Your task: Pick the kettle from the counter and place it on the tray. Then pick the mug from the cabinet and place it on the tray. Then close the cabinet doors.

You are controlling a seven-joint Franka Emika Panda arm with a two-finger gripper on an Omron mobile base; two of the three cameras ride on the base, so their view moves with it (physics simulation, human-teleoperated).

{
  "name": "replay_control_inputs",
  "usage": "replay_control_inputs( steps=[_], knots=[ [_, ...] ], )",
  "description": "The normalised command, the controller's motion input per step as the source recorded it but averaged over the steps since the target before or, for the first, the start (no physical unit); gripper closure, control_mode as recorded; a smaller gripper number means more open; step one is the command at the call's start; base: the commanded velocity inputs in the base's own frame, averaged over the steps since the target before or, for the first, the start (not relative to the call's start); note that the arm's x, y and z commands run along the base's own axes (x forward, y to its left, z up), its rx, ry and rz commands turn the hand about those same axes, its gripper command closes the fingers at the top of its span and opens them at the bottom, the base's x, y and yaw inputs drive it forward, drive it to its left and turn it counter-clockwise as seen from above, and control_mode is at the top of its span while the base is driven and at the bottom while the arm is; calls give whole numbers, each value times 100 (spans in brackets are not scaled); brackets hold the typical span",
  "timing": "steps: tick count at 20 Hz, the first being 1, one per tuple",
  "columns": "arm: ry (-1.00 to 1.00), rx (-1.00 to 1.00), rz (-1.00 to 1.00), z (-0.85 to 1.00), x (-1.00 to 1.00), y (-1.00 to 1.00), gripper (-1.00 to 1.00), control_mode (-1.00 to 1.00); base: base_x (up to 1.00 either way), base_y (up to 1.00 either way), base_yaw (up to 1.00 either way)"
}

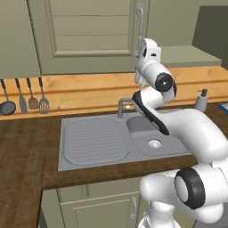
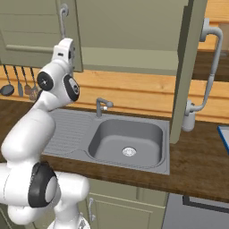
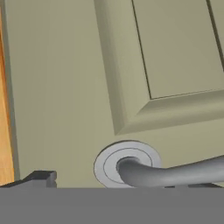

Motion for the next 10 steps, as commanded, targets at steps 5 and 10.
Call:
replay_control_inputs(
  steps=[5, 10],
  knots=[
    [3, 6, 8, 0, 51, -9, -100, -100, 0, 0, 0],
    [2, 8, 5, 0, 44, -5, -100, -100, 0, 0, 0]
  ],
)
